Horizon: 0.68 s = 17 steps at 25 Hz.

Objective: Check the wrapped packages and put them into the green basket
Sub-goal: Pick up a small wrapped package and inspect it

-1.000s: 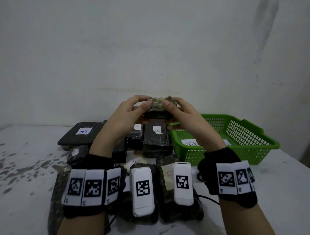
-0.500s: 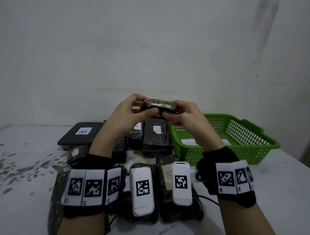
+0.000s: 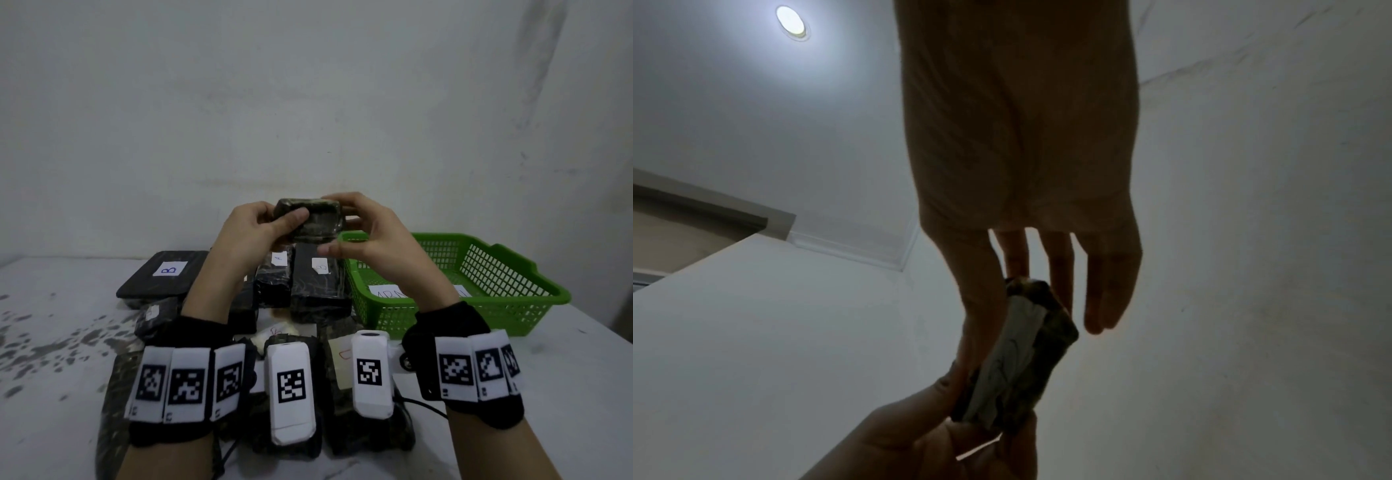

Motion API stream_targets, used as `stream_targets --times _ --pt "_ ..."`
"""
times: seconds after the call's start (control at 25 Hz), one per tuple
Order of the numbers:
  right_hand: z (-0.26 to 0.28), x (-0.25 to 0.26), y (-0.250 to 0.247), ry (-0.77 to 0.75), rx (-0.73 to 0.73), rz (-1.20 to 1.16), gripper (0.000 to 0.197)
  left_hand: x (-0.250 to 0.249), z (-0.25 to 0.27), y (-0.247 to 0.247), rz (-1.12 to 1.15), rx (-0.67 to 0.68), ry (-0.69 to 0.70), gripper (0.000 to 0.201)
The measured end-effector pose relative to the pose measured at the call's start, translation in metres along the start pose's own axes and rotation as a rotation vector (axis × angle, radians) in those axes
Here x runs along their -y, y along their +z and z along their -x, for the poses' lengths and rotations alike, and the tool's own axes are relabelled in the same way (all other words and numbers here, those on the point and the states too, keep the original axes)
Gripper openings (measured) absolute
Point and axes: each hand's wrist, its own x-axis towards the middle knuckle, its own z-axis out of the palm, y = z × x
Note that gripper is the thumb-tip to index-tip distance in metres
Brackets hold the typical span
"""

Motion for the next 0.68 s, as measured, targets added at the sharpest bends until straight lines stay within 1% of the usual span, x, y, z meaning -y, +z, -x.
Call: stream_targets --times 0.08,0.12,0.2,0.24,0.32,0.36,0.4,0.48,0.56,0.6,0.68 --pt "-0.001 0.002 0.001 -0.042 -0.069 0.010 0.033 -0.002 0.002 0.001 0.025 0.082 -0.044 0.037" --pt "-0.001 0.002 0.002 -0.059 -0.095 0.013 0.029 -0.003 0.004 0.001 0.048 0.105 -0.037 0.040" --pt "-0.003 0.000 0.003 -0.073 -0.115 0.007 0.029 -0.004 0.008 0.000 0.061 0.131 0.022 0.045" --pt "-0.003 -0.001 0.003 -0.072 -0.123 -0.005 0.030 -0.004 0.009 -0.001 0.052 0.163 0.050 0.044" --pt "-0.005 -0.003 0.001 -0.059 -0.147 -0.028 0.027 -0.005 0.011 -0.001 0.057 0.221 0.081 0.030" --pt "-0.006 -0.005 0.001 -0.054 -0.154 -0.035 0.024 -0.005 0.011 0.000 0.058 0.228 0.087 0.022" --pt "-0.006 -0.005 0.000 -0.050 -0.157 -0.035 0.021 -0.004 0.010 0.000 0.047 0.224 0.094 0.019" --pt "-0.007 -0.006 0.001 -0.047 -0.158 -0.015 0.015 -0.001 0.006 0.000 -0.004 0.205 0.116 0.021" --pt "-0.007 -0.007 0.001 -0.049 -0.158 0.012 0.010 0.001 0.004 0.001 0.008 0.189 0.112 0.012" --pt "-0.007 -0.006 0.000 -0.048 -0.148 0.010 0.009 0.001 0.004 0.002 0.026 0.180 0.099 0.007" --pt "-0.006 -0.005 0.000 -0.029 -0.109 0.004 0.010 0.000 0.003 0.003 0.039 0.151 0.081 0.007"
